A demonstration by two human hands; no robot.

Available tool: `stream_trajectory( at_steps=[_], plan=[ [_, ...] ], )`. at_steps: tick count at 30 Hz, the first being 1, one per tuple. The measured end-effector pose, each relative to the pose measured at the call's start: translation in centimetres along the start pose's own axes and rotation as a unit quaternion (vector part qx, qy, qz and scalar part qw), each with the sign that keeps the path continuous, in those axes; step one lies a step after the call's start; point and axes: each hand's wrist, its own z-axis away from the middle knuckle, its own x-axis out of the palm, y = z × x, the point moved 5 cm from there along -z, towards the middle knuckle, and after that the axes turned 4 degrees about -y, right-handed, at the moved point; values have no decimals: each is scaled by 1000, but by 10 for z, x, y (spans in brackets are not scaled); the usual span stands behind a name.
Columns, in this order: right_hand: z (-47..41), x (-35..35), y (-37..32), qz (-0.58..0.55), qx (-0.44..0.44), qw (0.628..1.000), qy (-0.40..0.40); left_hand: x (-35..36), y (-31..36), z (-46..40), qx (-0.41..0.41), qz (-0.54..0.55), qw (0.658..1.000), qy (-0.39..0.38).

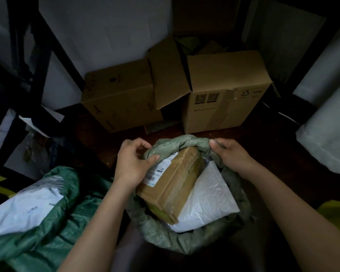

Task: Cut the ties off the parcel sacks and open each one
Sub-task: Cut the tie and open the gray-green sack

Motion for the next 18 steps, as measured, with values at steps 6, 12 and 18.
stream_trajectory(
  at_steps=[6, 12, 18],
  plan=[
    [1, -14, 19, -150, 132, 979, 31, 4, -8, 3, 22, -108, 993, -46],
    [3, -20, 25, -196, 226, 953, 41, 15, -11, -1, -121, 70, 990, 1],
    [2, -43, 20, -99, 206, 969, 93, 31, 4, -1, -180, 220, 958, -18]
  ],
)
